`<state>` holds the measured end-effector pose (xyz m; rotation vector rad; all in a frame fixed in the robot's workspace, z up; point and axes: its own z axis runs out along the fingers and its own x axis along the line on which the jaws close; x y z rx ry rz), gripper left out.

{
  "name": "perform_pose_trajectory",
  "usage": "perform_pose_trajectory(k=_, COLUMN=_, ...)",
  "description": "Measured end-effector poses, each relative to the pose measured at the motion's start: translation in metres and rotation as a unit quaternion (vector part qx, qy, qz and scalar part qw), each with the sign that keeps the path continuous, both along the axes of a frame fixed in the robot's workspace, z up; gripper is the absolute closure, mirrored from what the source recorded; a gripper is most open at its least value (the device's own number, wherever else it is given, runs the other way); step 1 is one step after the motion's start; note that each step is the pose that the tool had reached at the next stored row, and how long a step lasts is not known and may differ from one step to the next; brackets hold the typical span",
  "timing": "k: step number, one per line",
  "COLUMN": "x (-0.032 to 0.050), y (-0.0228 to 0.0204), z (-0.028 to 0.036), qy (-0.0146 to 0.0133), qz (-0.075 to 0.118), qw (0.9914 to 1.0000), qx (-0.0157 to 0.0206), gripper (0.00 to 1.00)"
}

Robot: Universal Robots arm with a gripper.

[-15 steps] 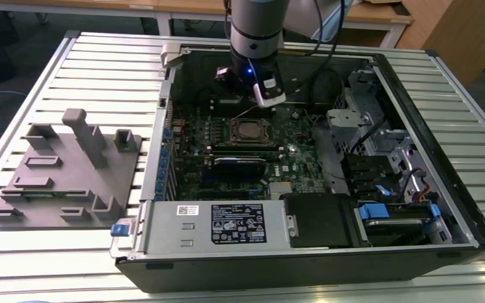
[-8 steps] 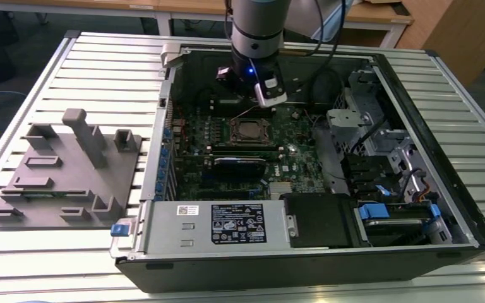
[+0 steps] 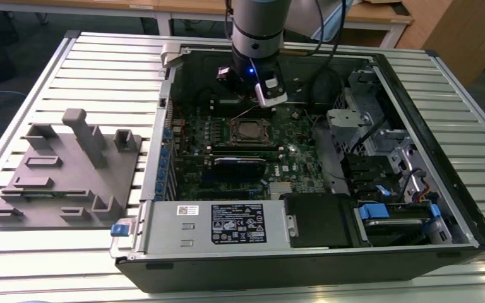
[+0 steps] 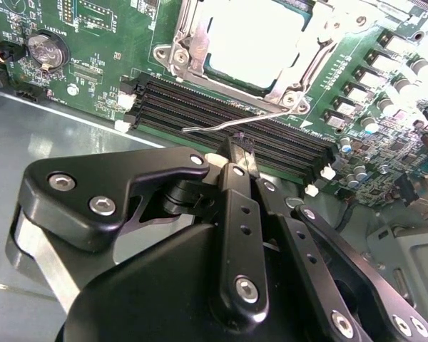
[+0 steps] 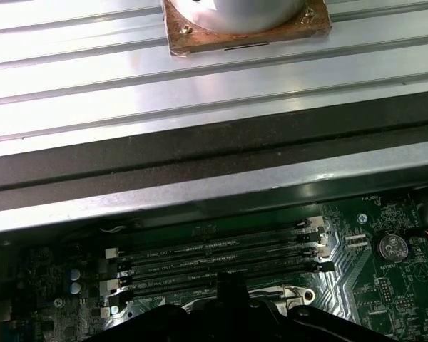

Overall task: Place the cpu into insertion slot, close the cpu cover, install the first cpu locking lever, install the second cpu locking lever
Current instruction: 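Install the first cpu locking lever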

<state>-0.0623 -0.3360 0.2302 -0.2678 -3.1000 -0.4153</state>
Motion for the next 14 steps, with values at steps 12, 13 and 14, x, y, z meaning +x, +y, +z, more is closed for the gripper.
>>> perform_pose_trajectory(k=12, x=0.0, y=0.0, z=-0.0123, qy=-0.0052, qz=0.0, qw=0.99999, qx=0.0, gripper=0.89)
perform_pose_trajectory(k=13, x=0.0, y=0.0, z=-0.015, qy=-0.0057, qz=0.0, qw=0.99998, qx=0.0, gripper=0.89)
perform_pose_trajectory(k=14, x=0.0, y=0.0, z=-0.0151, qy=-0.0057, qz=0.0, qw=0.99998, qx=0.0, gripper=0.89)
